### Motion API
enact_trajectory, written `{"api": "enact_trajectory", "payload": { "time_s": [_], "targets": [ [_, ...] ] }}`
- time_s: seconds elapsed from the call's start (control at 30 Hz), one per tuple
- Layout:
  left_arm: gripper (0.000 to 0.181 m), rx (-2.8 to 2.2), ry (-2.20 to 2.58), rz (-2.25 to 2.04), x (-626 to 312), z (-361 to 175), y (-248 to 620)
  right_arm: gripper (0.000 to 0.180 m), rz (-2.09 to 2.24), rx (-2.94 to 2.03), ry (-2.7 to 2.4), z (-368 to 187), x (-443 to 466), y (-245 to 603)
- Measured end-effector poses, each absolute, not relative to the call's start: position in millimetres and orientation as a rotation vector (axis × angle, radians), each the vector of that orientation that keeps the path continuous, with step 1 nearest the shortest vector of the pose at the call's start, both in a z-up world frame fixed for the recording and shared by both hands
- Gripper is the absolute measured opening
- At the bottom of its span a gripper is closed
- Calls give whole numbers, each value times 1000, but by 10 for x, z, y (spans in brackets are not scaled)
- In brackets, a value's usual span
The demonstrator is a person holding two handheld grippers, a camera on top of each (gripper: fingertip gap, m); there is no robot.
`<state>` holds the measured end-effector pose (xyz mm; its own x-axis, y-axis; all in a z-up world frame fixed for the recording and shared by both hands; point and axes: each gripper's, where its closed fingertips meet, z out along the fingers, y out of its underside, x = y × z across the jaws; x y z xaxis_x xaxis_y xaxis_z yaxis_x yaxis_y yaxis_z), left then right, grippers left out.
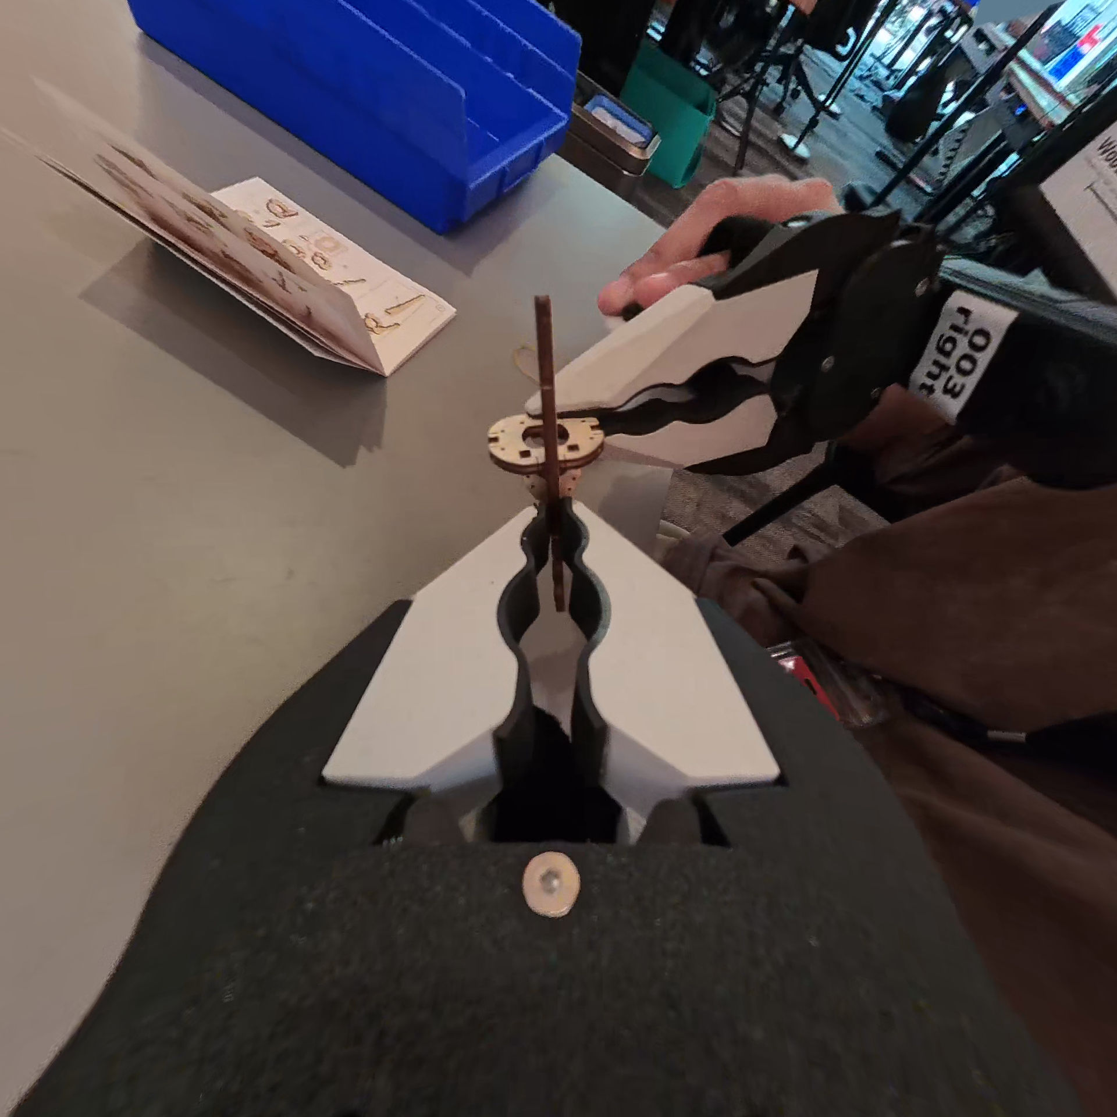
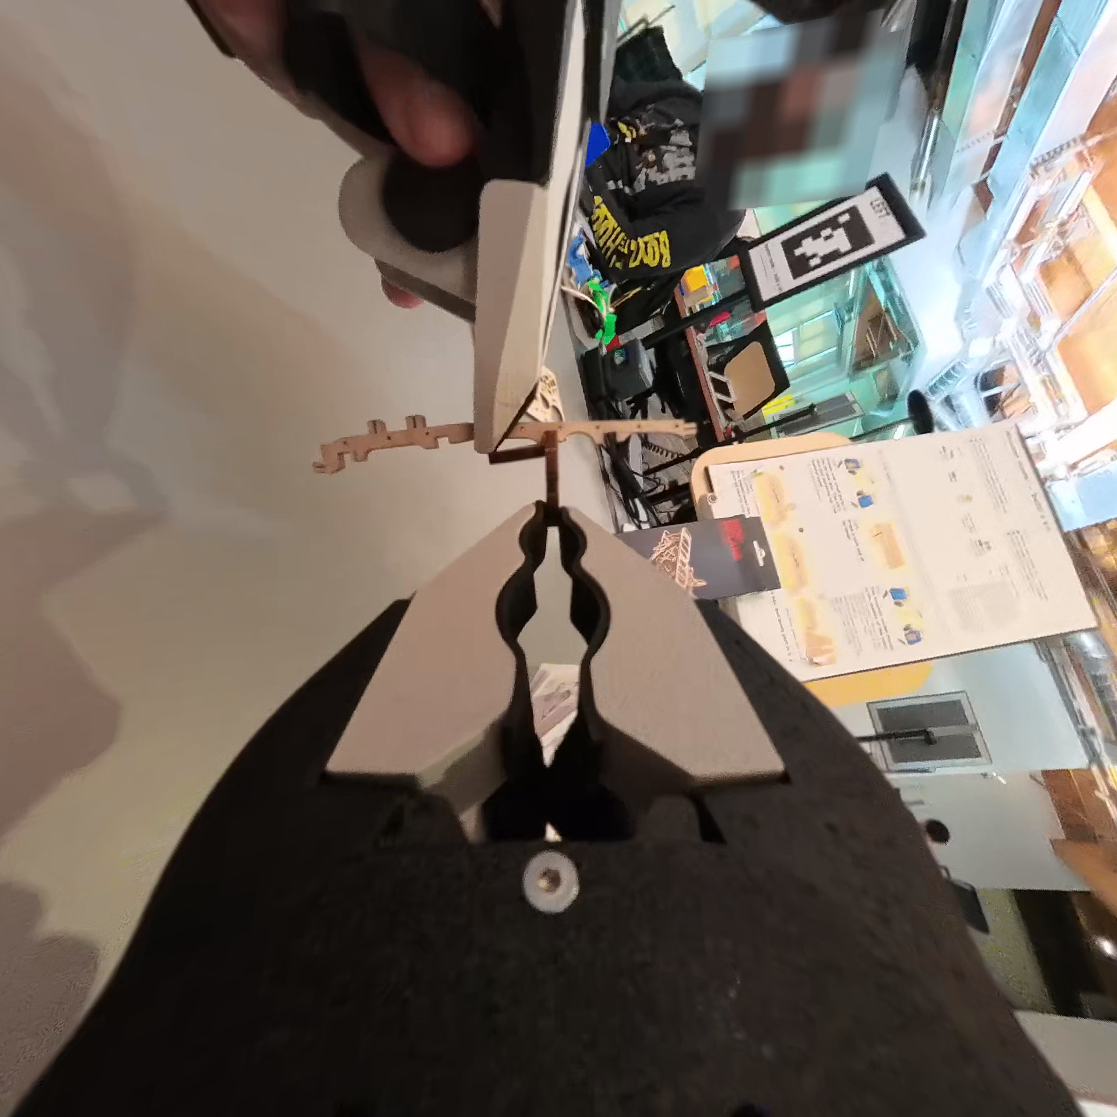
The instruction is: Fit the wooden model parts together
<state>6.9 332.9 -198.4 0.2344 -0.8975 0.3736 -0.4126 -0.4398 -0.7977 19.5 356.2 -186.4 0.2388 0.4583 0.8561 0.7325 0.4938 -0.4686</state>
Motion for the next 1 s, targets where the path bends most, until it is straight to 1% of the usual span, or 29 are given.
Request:
{"api": "enact_trajectory", "payload": {
  "time_s": [0.1,0.27,0.4,0.5,0.63,0.73,0.9,1.0],
  "targets": [
    [1,-1929,1185,-1187,87,-1964,3316,2,-212,-1115,-1407,-1855,214,3545],
    [2,-1895,1197,-1132,82,-1977,3318,2,-211,-1101,-1429,-1887,224,3533],
    [31,-1866,1118,-1239,6,-1949,3345,3,-150,-1095,-1437,-1918,210,3494],
    [37,-1798,1036,-1422,-46,-1849,3331,2,-61,-1097,-1420,-1902,170,3451],
    [47,-1720,930,-1865,-60,-1737,3199,3,145,-1063,-1401,-1828,50,3307],
    [48,-1639,865,-2092,-56,-1647,3137,3,248,-1074,-1383,-1799,-8,3251],
    [37,-1636,891,-2148,-5,-1684,3064,3,279,-1070,-1389,-1801,-68,3207],
    [36,-1619,873,-2182,-23,-1663,3054,3,301,-1064,-1385,-1781,-79,3186]
  ]
}}
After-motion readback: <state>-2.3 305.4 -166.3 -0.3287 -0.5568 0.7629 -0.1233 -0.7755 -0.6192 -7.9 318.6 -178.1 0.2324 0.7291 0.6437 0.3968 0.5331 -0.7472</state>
